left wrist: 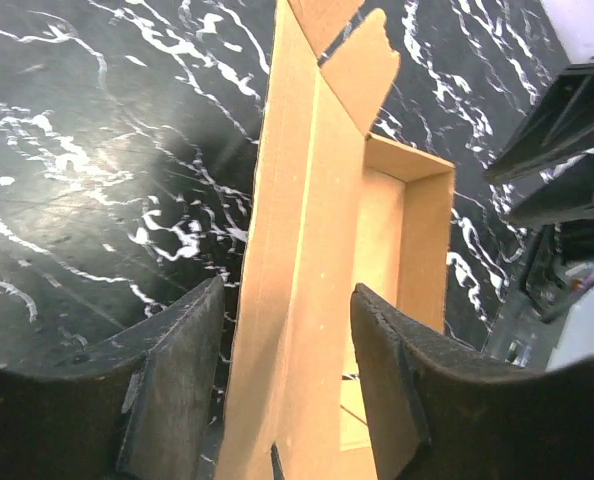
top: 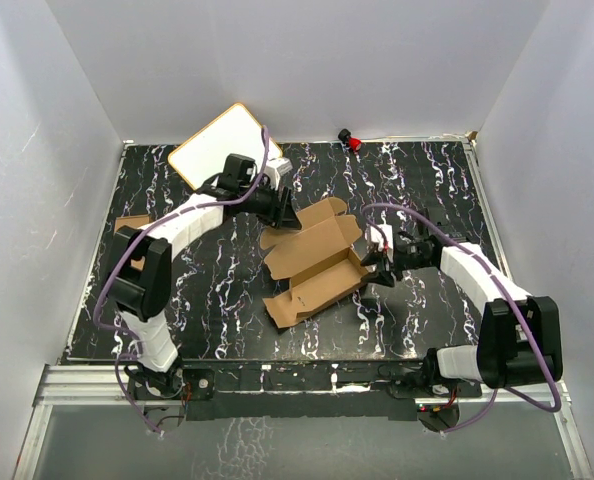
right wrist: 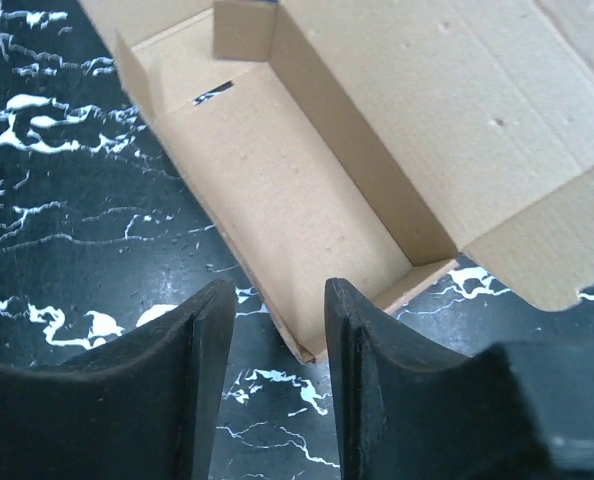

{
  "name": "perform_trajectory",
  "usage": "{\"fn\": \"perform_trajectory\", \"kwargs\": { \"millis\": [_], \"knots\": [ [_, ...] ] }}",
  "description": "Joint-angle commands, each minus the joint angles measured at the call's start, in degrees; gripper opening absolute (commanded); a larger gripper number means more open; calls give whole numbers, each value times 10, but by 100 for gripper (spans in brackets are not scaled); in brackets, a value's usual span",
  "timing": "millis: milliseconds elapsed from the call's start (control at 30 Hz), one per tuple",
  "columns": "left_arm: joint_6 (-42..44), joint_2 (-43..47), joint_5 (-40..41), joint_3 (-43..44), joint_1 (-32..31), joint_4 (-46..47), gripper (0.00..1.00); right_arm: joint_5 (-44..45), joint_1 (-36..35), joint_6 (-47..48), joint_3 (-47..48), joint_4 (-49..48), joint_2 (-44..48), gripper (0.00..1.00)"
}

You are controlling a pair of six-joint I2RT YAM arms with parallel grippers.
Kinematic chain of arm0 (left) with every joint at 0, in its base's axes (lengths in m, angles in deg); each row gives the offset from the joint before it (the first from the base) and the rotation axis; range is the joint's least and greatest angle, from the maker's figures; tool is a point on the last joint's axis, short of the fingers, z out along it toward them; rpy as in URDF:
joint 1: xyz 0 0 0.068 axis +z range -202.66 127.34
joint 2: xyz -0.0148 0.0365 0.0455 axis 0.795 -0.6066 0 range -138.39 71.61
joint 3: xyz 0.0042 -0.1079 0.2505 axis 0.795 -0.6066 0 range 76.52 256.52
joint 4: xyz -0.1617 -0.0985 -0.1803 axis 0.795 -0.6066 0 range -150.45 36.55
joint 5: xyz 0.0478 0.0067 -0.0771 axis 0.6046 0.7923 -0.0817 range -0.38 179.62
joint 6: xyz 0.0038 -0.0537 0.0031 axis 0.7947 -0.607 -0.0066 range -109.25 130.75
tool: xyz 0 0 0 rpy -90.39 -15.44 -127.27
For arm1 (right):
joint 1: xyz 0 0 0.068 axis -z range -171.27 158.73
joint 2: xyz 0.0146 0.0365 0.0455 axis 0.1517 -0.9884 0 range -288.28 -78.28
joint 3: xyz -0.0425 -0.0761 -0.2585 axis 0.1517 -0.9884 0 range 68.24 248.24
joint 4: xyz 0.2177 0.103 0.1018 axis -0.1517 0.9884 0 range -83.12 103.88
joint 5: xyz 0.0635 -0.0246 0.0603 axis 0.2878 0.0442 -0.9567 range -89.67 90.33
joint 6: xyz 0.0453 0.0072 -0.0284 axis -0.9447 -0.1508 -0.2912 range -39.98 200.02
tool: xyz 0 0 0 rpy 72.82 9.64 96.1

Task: Fold the paper box

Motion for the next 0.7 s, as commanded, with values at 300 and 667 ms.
{"fn": "perform_trajectory", "kwargs": {
  "millis": [300, 667],
  "knots": [
    [-62, 339, 285, -205, 14, 180, 85, 69, 20, -460, 80, -302, 37, 82],
    [-336, 644, 297, -441, 23, 138, 97, 26, 38, -651, 229, -282, -175, 97]
  ]
}}
